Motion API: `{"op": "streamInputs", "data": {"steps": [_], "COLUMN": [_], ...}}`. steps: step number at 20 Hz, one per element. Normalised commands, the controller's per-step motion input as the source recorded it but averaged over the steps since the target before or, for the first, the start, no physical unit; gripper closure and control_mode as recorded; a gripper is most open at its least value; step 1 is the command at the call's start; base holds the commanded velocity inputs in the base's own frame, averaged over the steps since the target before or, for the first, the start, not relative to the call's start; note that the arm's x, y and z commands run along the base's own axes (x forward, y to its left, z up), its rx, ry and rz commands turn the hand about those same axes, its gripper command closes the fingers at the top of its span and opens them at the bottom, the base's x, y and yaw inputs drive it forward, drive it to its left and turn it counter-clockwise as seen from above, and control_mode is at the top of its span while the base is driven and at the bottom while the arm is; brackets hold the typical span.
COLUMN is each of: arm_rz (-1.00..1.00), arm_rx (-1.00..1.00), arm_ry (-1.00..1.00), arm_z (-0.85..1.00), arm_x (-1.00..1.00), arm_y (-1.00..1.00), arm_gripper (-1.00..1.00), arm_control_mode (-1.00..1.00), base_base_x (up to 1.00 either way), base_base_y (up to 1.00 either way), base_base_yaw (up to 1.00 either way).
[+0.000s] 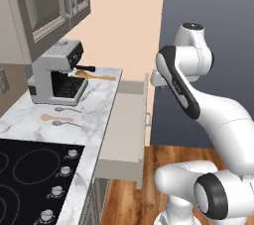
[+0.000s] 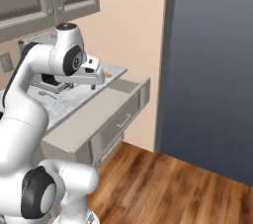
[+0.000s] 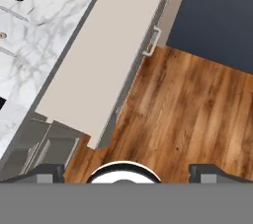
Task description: Organize the utensils by type. Pick up the wooden spoons from the counter and place them in the open cabinet. Then pick up the metallic utensils from the counter and place them in the open drawer.
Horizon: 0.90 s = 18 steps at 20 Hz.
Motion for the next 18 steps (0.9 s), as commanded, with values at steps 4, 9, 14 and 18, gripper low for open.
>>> {"op": "streamInputs", "data": {"steps": [4, 9, 14, 18], "arm_rz": [0.0, 0.0, 0.0, 0.0], "arm_rx": [0.0, 0.0, 0.0, 0.0], "arm_ry": [0.0, 0.0, 0.0, 0.0], "arm_z": [0.0, 0.0, 0.0, 0.0], "arm_x": [0.0, 0.0, 0.0, 0.0], "arm_y": [0.0, 0.0, 0.0, 0.0], "arm_gripper": [-1.0, -1.0, -1.0, -1.0], "arm_control_mode": [1.0, 1.0, 1.0, 1.0], "base_base_x": [0.0, -0.05, 0.0, 0.0], "base_base_y": [0.56, 0.71, 0.56, 0.22], "base_base_yaw": [-0.22, -0.23, -0.22, -0.16]}}
